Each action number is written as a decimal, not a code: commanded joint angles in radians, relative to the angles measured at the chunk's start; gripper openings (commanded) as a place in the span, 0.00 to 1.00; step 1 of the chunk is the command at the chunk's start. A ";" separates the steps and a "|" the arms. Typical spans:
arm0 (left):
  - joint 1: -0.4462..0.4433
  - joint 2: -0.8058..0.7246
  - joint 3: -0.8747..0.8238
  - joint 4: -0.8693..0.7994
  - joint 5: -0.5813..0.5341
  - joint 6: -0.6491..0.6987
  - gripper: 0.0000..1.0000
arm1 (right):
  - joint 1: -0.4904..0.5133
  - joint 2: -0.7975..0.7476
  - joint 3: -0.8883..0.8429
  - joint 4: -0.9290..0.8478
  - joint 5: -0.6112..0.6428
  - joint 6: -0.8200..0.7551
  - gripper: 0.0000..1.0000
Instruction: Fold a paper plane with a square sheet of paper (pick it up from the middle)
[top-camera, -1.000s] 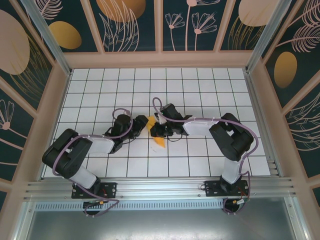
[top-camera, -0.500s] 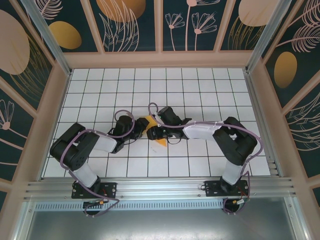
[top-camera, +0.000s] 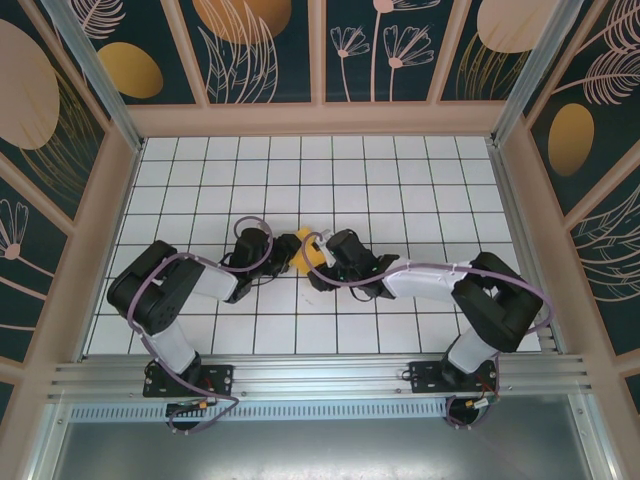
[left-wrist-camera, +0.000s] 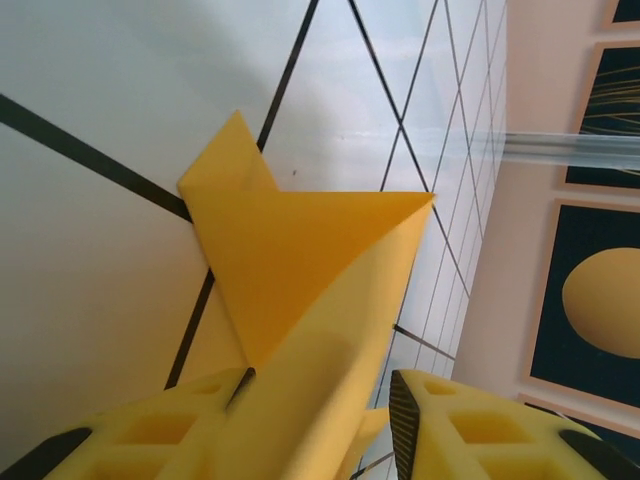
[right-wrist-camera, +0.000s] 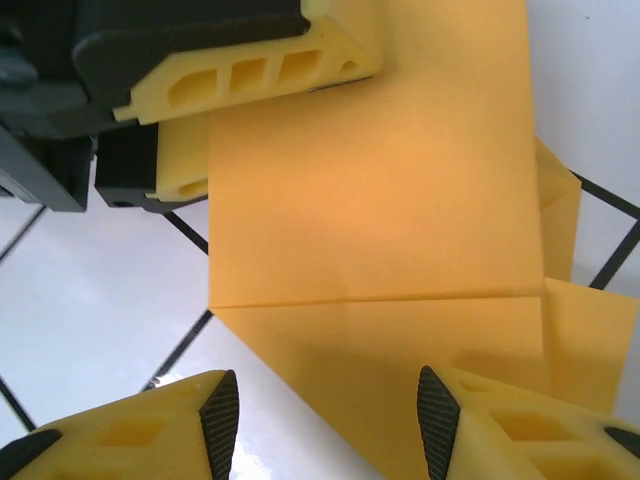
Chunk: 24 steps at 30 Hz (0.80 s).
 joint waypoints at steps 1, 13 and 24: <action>0.006 0.022 0.018 0.037 0.023 -0.001 0.40 | 0.003 -0.023 -0.019 0.069 0.074 -0.116 0.54; 0.007 0.020 0.039 0.025 0.050 -0.001 0.21 | 0.000 -0.161 -0.123 0.073 0.072 -0.391 0.54; 0.007 0.049 0.066 0.008 0.078 -0.019 0.15 | 0.019 -0.189 -0.236 0.158 0.115 -0.736 0.56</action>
